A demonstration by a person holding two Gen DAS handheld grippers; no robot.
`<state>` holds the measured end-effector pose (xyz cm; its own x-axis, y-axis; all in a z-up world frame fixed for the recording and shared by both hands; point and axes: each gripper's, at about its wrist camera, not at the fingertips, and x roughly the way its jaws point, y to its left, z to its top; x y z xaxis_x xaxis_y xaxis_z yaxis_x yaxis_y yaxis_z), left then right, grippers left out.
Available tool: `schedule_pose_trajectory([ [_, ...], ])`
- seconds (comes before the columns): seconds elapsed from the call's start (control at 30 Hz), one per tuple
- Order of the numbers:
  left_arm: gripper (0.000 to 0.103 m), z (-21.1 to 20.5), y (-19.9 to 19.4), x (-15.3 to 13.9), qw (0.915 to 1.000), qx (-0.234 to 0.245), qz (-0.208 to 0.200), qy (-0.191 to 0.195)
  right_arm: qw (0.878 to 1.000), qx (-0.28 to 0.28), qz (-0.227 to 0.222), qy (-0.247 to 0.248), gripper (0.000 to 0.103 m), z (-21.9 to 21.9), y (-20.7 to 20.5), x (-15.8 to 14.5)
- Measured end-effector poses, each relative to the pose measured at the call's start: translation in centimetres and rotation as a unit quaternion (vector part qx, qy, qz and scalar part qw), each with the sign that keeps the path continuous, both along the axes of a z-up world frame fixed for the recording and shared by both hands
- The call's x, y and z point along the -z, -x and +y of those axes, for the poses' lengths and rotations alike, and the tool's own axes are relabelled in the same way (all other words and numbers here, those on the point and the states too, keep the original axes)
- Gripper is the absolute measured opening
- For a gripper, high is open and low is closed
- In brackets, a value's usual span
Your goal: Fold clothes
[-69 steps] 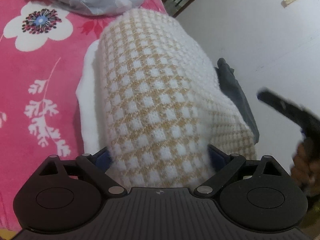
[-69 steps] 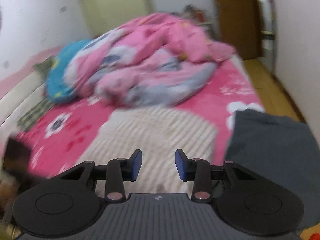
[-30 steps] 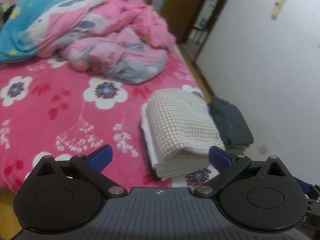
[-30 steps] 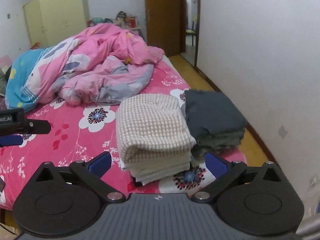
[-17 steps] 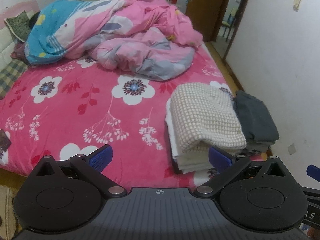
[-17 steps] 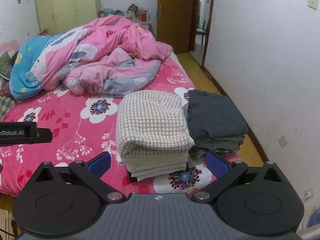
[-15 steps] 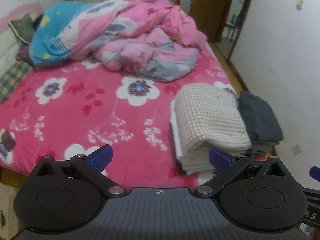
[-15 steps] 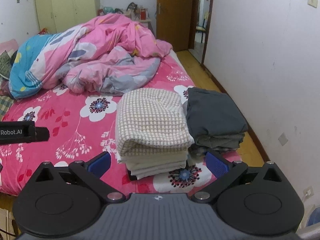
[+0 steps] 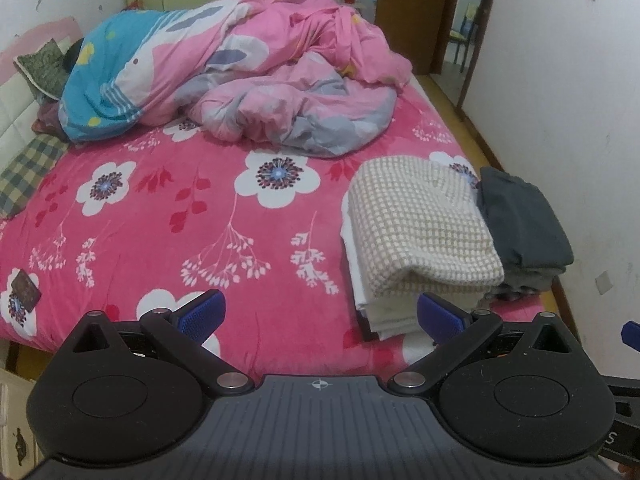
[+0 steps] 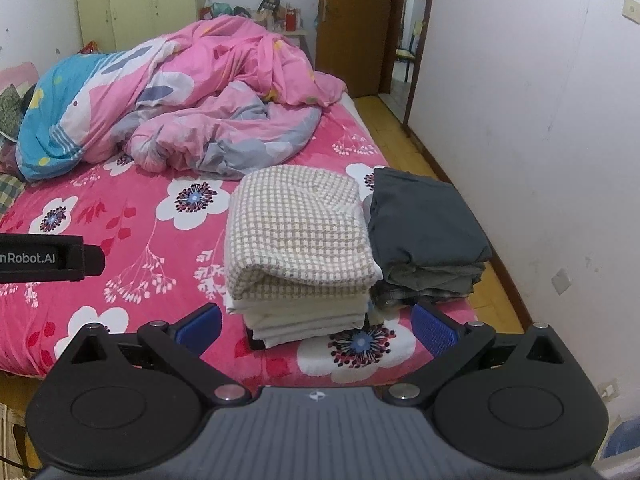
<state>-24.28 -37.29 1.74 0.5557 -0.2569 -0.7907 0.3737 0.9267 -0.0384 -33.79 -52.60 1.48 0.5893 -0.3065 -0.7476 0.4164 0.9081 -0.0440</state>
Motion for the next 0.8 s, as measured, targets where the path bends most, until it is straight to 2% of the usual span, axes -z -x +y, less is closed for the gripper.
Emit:
schedule_pose_trajectory([
  [0.4, 0.103, 0.7, 0.5, 0.1, 0.9999, -0.011, 0.003, -0.004, 1.0, 0.001, 0.003, 0.001, 0.103, 1.0, 0.4, -0.3],
  [0.8, 0.103, -0.5, 2.3, 0.5, 0.9999, 0.006, 0.0, -0.012, 1.0, 0.024, 0.006, 0.014, 0.103, 0.7, 2.6, -0.5],
])
